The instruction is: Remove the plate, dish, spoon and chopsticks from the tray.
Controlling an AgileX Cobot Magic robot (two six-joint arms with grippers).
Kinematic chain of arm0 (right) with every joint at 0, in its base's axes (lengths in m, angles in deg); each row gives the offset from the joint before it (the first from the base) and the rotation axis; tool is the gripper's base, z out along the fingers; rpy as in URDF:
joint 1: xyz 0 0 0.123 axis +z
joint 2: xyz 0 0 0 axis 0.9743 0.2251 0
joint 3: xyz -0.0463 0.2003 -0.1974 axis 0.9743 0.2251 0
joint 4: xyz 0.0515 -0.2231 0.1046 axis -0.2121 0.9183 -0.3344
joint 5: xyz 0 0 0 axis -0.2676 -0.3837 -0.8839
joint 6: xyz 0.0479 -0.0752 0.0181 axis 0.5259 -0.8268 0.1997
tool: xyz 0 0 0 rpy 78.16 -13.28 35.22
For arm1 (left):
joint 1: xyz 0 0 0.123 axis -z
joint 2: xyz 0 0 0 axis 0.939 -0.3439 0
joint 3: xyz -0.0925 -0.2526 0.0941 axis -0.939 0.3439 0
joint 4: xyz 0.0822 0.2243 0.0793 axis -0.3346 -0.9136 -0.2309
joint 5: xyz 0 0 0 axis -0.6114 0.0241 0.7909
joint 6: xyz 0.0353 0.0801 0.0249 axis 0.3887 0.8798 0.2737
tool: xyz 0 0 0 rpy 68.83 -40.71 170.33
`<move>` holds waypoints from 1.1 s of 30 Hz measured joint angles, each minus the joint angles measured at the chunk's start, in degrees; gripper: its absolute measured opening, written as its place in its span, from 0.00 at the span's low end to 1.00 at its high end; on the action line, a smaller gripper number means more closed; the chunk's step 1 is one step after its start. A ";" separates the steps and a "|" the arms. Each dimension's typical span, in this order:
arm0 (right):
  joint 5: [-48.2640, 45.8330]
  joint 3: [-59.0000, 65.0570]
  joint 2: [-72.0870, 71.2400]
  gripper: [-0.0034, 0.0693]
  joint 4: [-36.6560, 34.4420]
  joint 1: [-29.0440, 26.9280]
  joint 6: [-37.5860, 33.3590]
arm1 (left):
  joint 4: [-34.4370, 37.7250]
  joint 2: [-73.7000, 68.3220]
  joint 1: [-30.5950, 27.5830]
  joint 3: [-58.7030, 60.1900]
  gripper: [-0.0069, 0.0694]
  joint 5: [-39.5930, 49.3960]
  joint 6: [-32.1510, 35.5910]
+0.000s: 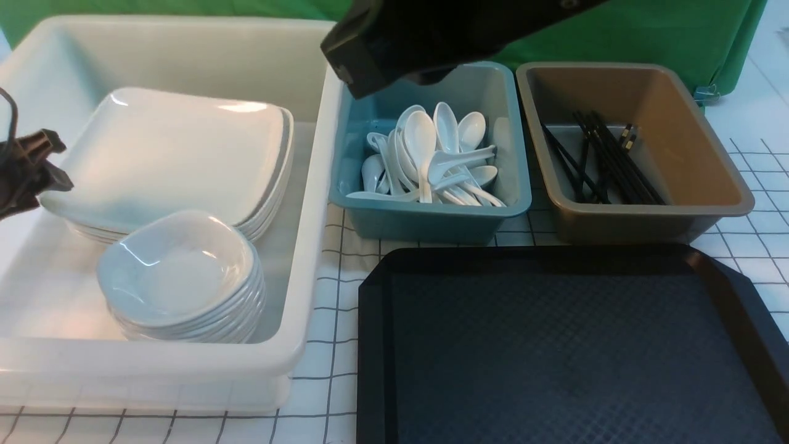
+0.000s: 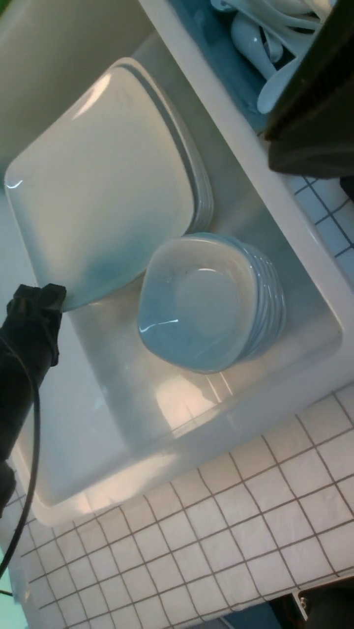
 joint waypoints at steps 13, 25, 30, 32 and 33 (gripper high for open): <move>-1.45 -0.07 0.00 0.06 0.93 0.00 2.12 | -11.00 6.34 0.66 -0.12 0.49 6.30 -7.41; -9.18 -7.76 -2.66 0.06 27.08 0.00 10.68 | -18.66 37.26 16.54 5.52 0.09 18.42 2.02; -12.70 -4.75 -9.08 0.06 34.00 0.00 15.56 | -20.48 52.28 22.13 11.54 0.09 19.93 2.96; -11.13 -1.49 -13.08 0.06 35.71 0.00 18.68 | -20.83 57.72 22.80 14.95 0.09 21.20 1.61; -11.13 -1.04 -13.57 0.06 35.92 0.00 18.68 | -20.91 58.93 22.84 15.30 0.09 21.61 1.48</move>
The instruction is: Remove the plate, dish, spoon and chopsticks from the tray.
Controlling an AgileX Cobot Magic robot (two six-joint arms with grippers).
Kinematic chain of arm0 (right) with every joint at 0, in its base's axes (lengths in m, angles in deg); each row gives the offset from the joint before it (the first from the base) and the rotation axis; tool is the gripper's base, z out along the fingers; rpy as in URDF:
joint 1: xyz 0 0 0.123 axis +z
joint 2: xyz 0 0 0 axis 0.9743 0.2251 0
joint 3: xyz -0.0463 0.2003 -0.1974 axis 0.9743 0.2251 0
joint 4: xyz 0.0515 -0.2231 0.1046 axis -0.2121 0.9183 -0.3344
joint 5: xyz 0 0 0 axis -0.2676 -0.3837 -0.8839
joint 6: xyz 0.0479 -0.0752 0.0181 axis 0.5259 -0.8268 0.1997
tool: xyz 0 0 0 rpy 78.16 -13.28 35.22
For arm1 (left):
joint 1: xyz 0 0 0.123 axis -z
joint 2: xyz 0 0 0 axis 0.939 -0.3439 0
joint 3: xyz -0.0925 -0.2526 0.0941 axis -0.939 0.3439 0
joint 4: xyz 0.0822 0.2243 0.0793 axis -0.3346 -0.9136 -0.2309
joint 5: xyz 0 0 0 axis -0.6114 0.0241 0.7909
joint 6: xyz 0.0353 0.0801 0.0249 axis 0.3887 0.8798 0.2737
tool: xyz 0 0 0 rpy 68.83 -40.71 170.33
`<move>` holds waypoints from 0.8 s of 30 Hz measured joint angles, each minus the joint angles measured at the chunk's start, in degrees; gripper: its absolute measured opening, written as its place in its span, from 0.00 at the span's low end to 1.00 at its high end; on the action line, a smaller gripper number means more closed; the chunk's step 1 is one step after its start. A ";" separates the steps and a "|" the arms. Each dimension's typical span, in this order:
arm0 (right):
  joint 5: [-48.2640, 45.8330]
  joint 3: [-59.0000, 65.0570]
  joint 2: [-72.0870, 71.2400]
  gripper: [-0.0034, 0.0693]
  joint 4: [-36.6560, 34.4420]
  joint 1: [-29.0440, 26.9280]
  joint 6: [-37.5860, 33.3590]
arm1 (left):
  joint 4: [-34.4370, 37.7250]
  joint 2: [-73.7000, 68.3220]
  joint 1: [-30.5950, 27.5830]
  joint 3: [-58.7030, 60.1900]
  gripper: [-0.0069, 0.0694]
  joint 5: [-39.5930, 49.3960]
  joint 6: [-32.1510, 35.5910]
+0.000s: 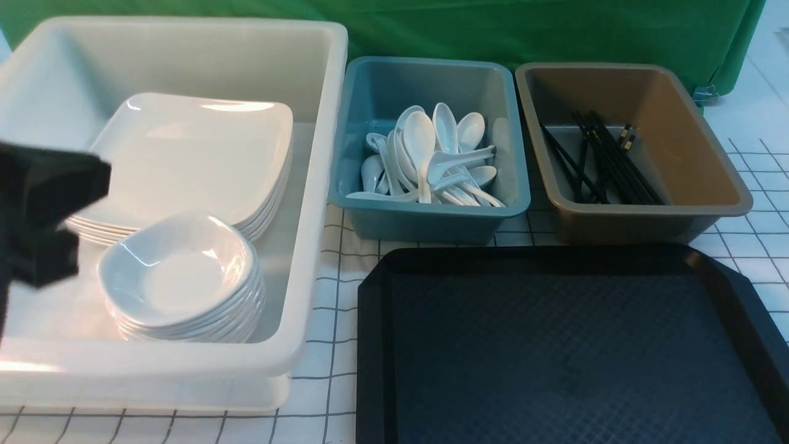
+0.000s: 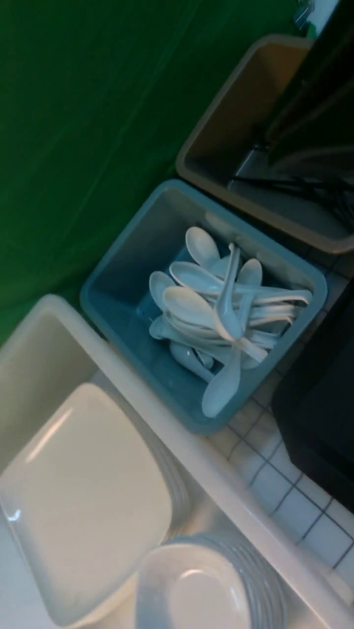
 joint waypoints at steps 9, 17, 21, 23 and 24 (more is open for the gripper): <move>26.44 35.06 -28.55 0.06 10.08 0.00 17.41 | -2.05 24.75 0.02 16.16 0.09 4.19 -4.26; 43.61 68.87 -58.39 0.06 28.20 0.00 42.25 | -2.07 34.36 0.09 20.64 0.09 0.20 -6.02; 44.69 75.36 -66.61 0.06 29.14 0.00 45.95 | -1.89 34.36 0.09 20.69 0.09 -1.30 -6.65; 44.85 76.33 -68.98 0.06 29.39 0.00 46.35 | -1.34 34.36 0.09 20.69 0.09 -2.81 -7.10; 45.02 76.39 -69.19 0.06 29.39 0.00 46.61 | -1.11 34.36 0.09 20.69 0.09 -2.99 -7.10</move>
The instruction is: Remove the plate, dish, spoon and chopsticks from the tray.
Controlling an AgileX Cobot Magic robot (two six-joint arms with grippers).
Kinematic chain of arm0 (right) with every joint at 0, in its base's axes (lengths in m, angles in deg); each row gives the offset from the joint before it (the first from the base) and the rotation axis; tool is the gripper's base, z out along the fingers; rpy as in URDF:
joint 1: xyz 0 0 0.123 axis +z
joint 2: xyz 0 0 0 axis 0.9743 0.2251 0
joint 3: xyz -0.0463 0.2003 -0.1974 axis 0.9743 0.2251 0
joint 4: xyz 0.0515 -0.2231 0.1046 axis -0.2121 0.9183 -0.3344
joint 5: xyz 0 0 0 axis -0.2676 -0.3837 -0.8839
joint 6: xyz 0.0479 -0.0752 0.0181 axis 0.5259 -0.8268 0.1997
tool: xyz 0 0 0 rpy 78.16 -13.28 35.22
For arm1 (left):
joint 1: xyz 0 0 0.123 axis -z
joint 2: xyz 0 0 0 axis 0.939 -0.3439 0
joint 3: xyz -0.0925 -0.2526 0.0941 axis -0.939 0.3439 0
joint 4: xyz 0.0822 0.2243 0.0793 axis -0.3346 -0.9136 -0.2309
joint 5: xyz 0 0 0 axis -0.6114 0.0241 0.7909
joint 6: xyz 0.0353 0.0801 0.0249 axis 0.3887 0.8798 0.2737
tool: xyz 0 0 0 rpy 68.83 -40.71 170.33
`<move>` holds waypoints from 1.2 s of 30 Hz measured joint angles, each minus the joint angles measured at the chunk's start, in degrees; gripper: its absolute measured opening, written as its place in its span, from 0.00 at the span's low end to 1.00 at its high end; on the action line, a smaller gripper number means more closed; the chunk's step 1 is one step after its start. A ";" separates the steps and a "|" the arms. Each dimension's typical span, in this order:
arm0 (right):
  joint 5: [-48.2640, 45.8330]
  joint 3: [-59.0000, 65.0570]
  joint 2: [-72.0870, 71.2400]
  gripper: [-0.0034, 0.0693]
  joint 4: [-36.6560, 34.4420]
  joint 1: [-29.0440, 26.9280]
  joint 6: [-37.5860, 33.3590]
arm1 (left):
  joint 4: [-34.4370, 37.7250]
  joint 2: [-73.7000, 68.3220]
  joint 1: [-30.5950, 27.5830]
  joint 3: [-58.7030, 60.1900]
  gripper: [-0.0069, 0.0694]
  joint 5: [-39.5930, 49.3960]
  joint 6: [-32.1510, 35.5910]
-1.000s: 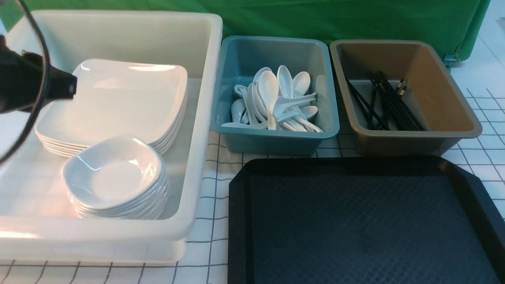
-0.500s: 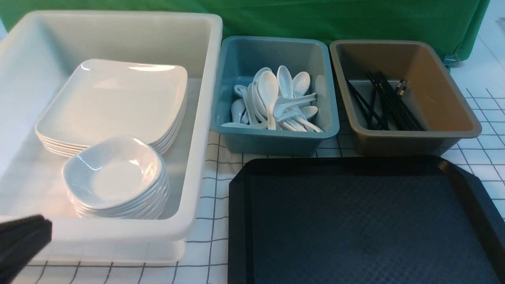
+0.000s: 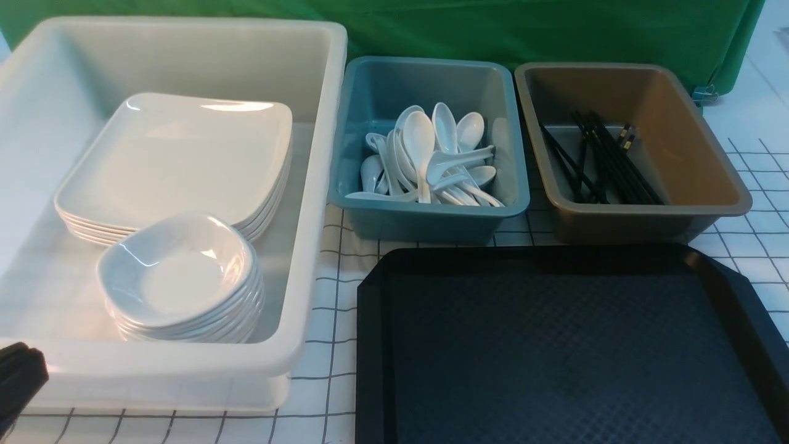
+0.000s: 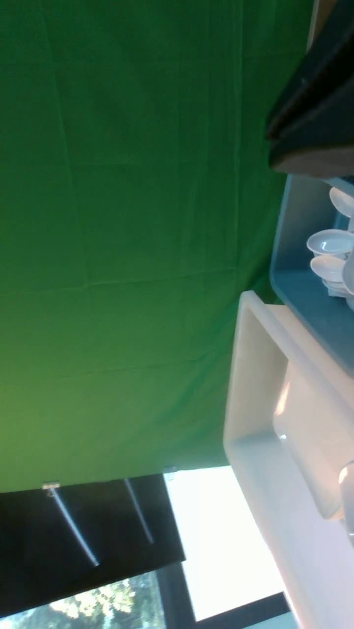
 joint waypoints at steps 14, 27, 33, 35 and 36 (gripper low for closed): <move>0.83 0.27 -1.89 0.09 -1.04 0.00 0.68 | 2.14 0.00 0.00 0.00 0.09 -3.22 -0.19; 0.87 0.27 -1.89 0.13 -1.04 0.00 0.68 | 0.12 0.00 0.00 0.00 0.09 -3.22 -0.19; 0.87 0.27 -1.89 0.14 -1.04 0.00 0.68 | -0.46 0.00 0.00 0.00 0.09 -3.24 -0.19; 0.87 0.27 -1.89 0.15 -1.04 0.00 0.68 | -0.99 0.00 0.00 0.00 0.09 -3.29 -0.13; 0.87 0.27 -1.89 0.15 -1.04 0.00 0.68 | -1.22 0.00 0.00 0.00 0.09 -3.47 0.01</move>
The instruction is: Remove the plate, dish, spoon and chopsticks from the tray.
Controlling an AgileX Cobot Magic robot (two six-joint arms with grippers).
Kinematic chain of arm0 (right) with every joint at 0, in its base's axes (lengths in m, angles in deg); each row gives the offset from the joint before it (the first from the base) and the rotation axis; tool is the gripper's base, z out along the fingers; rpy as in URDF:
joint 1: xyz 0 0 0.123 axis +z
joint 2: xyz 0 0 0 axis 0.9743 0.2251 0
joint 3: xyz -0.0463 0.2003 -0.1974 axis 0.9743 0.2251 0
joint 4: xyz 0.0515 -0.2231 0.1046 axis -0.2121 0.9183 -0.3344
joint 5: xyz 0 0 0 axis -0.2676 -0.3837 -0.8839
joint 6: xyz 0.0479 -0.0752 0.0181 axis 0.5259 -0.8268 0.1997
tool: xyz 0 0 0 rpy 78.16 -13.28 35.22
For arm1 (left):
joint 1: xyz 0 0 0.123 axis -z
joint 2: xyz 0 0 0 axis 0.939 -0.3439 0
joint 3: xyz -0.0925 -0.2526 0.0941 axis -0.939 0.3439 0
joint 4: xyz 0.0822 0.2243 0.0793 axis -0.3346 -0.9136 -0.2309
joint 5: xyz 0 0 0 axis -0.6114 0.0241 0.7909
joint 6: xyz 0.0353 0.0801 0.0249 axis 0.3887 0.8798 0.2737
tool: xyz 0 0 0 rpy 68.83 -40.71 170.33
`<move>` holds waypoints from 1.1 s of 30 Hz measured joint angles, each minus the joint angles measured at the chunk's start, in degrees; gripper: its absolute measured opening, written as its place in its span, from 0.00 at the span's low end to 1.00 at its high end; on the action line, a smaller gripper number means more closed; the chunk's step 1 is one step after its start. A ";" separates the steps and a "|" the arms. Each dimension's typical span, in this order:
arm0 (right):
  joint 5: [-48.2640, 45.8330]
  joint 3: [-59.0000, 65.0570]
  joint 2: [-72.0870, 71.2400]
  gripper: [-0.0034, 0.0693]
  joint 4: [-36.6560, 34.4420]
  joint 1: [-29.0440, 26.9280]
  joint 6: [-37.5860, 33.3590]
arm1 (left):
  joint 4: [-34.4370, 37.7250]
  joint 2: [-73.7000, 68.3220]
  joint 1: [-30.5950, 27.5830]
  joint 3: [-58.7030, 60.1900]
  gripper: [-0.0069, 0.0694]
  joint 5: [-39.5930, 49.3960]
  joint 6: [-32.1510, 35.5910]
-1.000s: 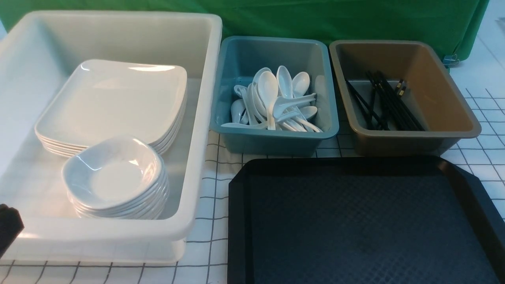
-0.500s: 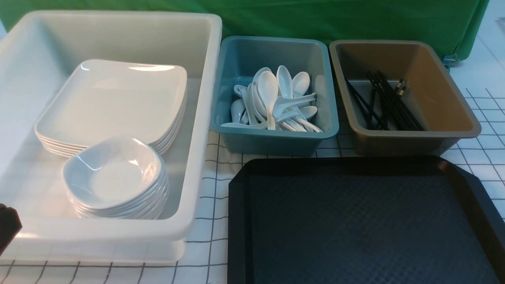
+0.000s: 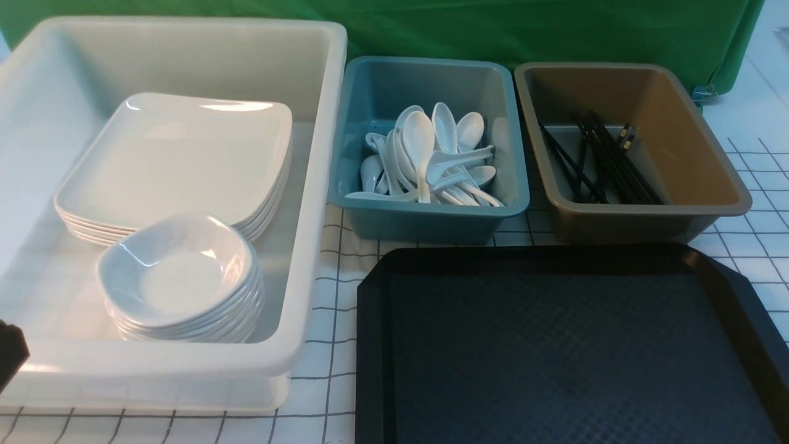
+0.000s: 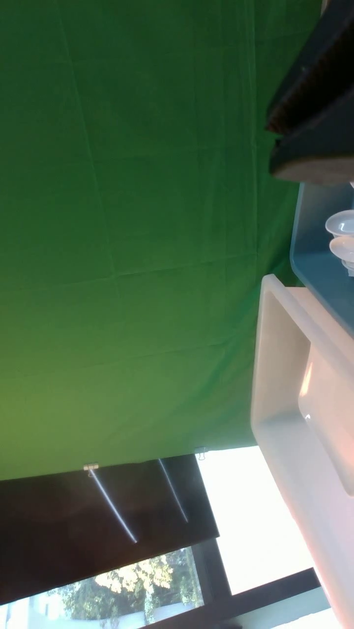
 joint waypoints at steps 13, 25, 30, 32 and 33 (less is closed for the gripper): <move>0.00 0.00 0.00 0.18 0.00 0.00 0.00 | -21.60 2.29 2.06 15.35 0.10 -17.72 -20.48; 0.00 0.00 0.00 0.22 -0.02 0.00 0.00 | -27.73 7.31 2.20 26.25 0.10 -22.66 -25.04; 0.00 0.07 0.00 0.22 -0.02 0.00 0.00 | -27.07 7.33 2.20 26.29 0.10 -22.53 -24.01; 0.00 0.13 0.00 0.23 -0.02 0.00 0.00 | -26.60 7.33 2.20 26.29 0.10 -22.53 -23.95; 0.00 0.18 0.00 0.23 -0.02 0.00 0.00 | -26.60 7.33 2.20 26.29 0.10 -22.53 -23.95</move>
